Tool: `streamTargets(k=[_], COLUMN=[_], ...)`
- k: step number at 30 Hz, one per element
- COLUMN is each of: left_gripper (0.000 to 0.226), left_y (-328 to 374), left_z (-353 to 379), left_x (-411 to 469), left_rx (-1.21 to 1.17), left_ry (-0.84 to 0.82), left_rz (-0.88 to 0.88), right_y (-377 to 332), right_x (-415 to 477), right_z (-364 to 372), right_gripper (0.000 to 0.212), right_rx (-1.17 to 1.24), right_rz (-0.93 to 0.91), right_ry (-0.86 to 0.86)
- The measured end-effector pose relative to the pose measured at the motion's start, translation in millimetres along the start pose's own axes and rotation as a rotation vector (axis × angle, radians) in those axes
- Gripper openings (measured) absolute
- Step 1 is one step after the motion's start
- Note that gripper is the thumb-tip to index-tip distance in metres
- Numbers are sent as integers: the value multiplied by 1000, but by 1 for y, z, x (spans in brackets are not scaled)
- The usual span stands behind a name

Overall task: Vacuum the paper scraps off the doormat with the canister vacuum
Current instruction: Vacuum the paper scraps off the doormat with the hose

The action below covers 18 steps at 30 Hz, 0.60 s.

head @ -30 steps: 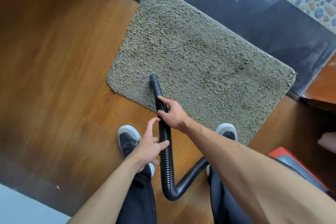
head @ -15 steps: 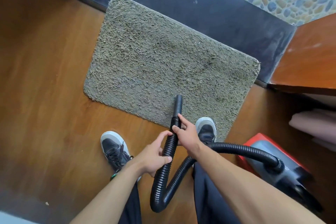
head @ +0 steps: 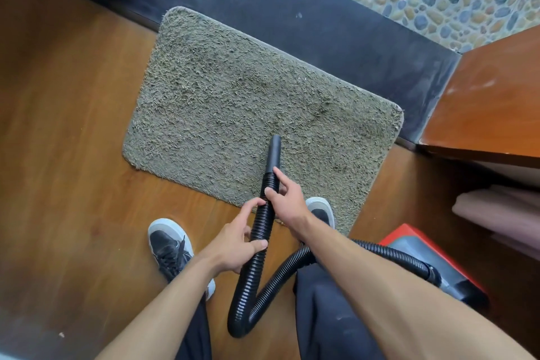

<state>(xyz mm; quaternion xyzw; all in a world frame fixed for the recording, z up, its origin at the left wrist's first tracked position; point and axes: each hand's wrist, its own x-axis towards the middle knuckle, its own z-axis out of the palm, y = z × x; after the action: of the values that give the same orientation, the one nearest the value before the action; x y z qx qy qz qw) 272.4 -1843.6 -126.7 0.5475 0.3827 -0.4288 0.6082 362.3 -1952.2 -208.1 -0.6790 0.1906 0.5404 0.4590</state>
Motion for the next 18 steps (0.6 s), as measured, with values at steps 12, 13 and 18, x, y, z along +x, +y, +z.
streamTargets(k=[12,13,18], left_gripper=[69,68,69], left_y=[83,90,113], left_z=[-24,-24,-14], left_x=[63,68,83], left_rx=[23,44,143], left_ry=[104,99,33], left_rz=[94,94,89], right_y=[-100,-104,-103], right_x=[72,75,78], right_z=[-32,-36,-61], right_gripper=[66,67,65], right_rx=[-185,-200,-197], right_rz=[-140,-142,-154], right_ry=[18,34,69])
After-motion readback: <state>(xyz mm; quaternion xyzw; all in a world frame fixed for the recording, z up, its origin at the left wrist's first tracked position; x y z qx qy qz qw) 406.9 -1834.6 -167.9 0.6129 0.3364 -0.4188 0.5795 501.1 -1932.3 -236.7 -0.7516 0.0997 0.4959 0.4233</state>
